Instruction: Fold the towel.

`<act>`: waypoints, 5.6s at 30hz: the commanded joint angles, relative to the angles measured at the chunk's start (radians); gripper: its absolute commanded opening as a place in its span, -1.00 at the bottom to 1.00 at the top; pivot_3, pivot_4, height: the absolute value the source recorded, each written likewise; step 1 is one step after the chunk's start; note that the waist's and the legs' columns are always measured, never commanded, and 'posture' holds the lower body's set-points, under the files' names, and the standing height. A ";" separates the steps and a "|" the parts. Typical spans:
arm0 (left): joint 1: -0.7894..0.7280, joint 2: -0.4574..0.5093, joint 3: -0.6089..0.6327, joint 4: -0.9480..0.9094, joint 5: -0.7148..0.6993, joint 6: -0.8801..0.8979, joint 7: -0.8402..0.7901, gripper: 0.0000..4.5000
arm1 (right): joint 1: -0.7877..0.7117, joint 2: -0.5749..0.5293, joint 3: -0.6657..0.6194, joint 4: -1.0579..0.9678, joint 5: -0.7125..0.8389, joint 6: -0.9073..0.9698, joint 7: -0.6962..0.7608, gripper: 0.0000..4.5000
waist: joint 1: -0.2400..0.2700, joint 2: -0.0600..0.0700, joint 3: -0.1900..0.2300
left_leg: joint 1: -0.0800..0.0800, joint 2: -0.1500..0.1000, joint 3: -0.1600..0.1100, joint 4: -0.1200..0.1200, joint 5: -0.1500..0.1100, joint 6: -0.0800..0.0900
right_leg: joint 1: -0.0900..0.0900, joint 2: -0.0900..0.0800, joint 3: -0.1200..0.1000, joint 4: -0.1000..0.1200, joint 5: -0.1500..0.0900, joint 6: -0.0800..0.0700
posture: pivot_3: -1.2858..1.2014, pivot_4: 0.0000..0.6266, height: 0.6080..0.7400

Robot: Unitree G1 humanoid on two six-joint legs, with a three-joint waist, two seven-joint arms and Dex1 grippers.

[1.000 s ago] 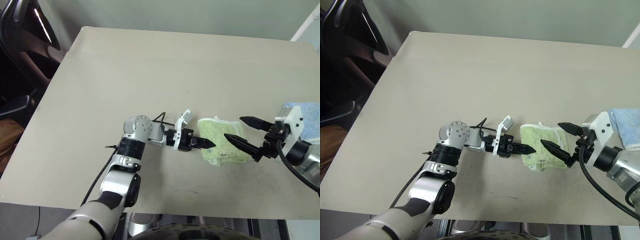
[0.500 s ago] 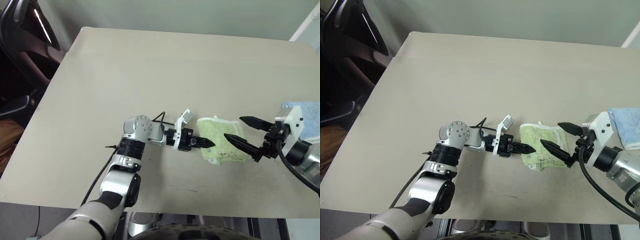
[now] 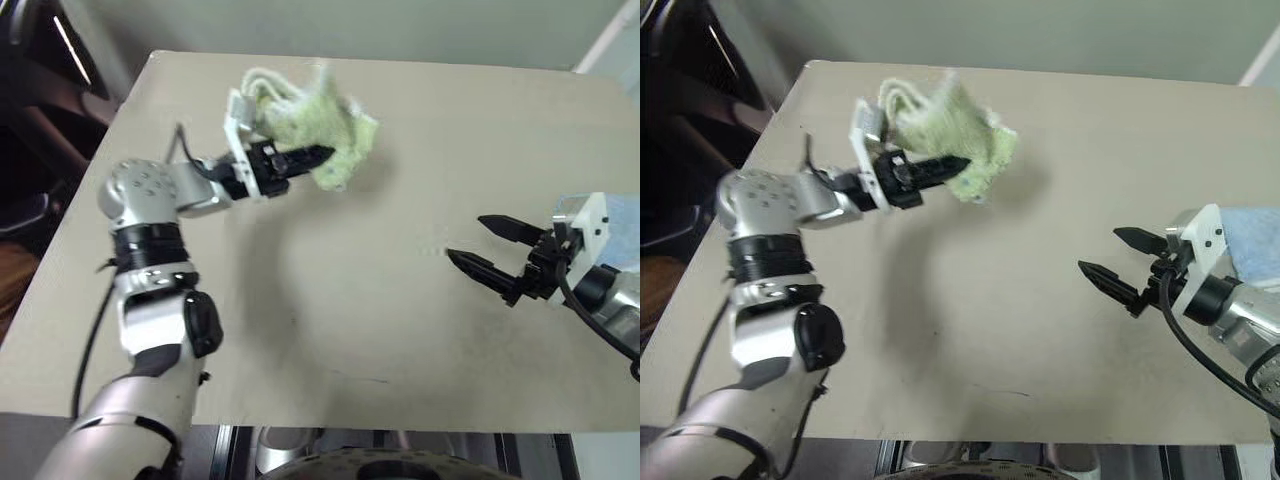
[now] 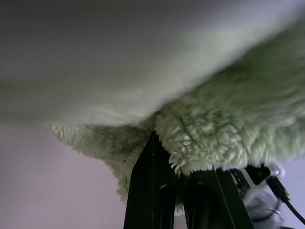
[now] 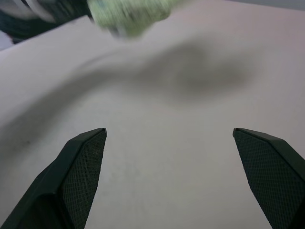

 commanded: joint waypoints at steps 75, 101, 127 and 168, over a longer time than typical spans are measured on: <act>-0.174 0.529 0.228 0.830 0.286 -0.983 -0.338 -0.99 | -0.125 0.014 0.178 0.134 -0.165 -0.093 0.125 1.00 | -0.041 -0.003 0.003 | -0.023 0.017 0.001 0.003 0.019 -0.018 | -0.032 0.016 -0.005 0.011 0.019 -0.033 | 0.03 -0.52 0.89; 0.272 0.497 0.321 0.559 0.138 -0.572 -0.200 -0.99 | -0.118 0.004 0.191 0.148 -0.210 -0.130 0.141 1.00 | -0.051 -0.004 0.002 | -0.018 0.017 0.003 0.003 0.024 -0.020 | -0.032 0.016 -0.004 0.019 0.024 -0.039 | 0.03 -0.52 0.89; 0.322 0.329 0.343 0.162 0.016 -0.473 0.076 -0.62 | -0.113 0.009 0.190 0.150 -0.226 -0.145 0.137 1.00 | -0.044 -0.004 0.002 | -0.017 0.016 0.001 0.001 0.027 -0.023 | -0.031 0.017 -0.003 0.018 0.026 -0.039 | 0.03 -0.52 0.89; 0.598 0.429 0.458 -0.309 -0.424 0.029 0.488 0.99 | -0.129 0.013 0.207 0.195 -0.269 -0.193 0.200 1.00 | -0.056 -0.006 0.002 | -0.011 0.018 -0.002 0.000 0.025 -0.030 | -0.027 0.021 -0.001 0.017 0.026 -0.042 | 0.03 -0.52 0.89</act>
